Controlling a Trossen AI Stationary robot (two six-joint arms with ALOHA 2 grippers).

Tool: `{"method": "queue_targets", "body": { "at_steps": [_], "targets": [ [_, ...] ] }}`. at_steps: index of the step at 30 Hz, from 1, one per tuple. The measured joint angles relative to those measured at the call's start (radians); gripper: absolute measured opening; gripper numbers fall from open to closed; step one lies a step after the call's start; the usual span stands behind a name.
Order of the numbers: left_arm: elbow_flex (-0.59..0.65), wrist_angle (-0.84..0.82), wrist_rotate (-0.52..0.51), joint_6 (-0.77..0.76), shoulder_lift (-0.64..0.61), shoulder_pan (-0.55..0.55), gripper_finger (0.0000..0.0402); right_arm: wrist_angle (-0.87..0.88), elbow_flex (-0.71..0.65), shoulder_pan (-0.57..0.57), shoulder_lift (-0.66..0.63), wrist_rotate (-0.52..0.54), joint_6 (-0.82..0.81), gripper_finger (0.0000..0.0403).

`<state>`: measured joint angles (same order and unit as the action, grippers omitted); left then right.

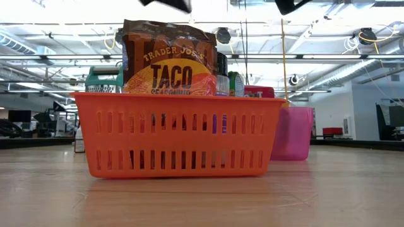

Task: Pick & Place Kitchen Items
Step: Put the red seasoning can into the orange bin

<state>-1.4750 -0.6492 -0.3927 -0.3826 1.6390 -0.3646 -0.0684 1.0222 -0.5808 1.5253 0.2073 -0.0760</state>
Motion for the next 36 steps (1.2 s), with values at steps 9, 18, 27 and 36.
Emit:
{"method": "queue_targets", "body": {
  "at_steps": [9, 18, 27, 36],
  "targets": [
    [0.0, -0.391, 0.166, -0.259, 0.0, -0.157, 0.0225, 0.041, 0.0, 0.0, 0.0, 0.0, -0.036, 0.0089],
    [0.0, -0.579, 0.229, -0.493, 0.0, -0.364, 0.0225, 0.035, 0.0, 0.0, 0.0, 0.0, -0.037, 0.0089],
    [0.0, -0.58, 0.19, -0.657, 0.007, -0.53, 0.0225, 0.036, 0.0, 0.0, 0.0, 0.0, -0.069, 0.0089],
    [0.0, -0.577, 0.157, -0.695, 0.089, -0.606, 0.0225, 0.035, 0.0, 0.0, 0.0, 0.0, -0.081, 0.0089]
  ]
}}
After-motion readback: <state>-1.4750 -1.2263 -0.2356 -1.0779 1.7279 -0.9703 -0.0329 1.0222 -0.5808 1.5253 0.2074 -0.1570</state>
